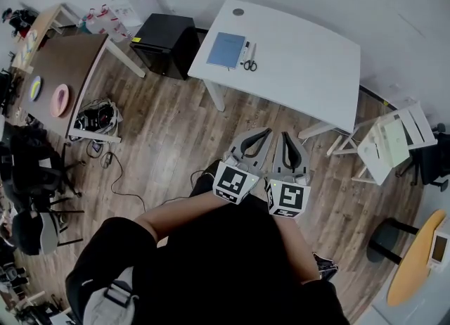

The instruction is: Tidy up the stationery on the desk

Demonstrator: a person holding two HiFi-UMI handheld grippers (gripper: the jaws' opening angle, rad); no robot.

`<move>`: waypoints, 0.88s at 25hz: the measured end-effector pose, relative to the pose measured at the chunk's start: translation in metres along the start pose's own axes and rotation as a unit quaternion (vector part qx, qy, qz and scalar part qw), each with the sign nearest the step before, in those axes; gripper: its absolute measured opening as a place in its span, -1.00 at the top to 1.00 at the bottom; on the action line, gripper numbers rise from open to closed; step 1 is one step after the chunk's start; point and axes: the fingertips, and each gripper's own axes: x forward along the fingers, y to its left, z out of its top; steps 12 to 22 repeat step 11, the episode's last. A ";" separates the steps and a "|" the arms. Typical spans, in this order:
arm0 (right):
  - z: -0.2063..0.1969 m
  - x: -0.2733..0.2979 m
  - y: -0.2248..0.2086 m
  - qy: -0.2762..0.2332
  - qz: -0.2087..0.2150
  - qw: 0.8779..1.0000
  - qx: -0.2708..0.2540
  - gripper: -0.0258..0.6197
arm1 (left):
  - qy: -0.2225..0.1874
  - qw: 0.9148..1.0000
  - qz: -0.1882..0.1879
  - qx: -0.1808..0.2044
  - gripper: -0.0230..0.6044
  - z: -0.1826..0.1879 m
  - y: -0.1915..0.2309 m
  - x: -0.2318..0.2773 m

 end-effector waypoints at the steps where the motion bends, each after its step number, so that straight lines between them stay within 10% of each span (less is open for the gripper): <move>1: -0.001 -0.001 0.000 0.001 -0.001 1.000 0.000 0.81 | -0.001 1.000 -0.002 0.001 0.88 0.001 -0.002 0.000; 22: -0.003 -0.001 0.004 0.005 -0.001 1.000 0.003 0.81 | 0.003 1.000 0.006 0.006 0.88 0.000 0.001 -0.004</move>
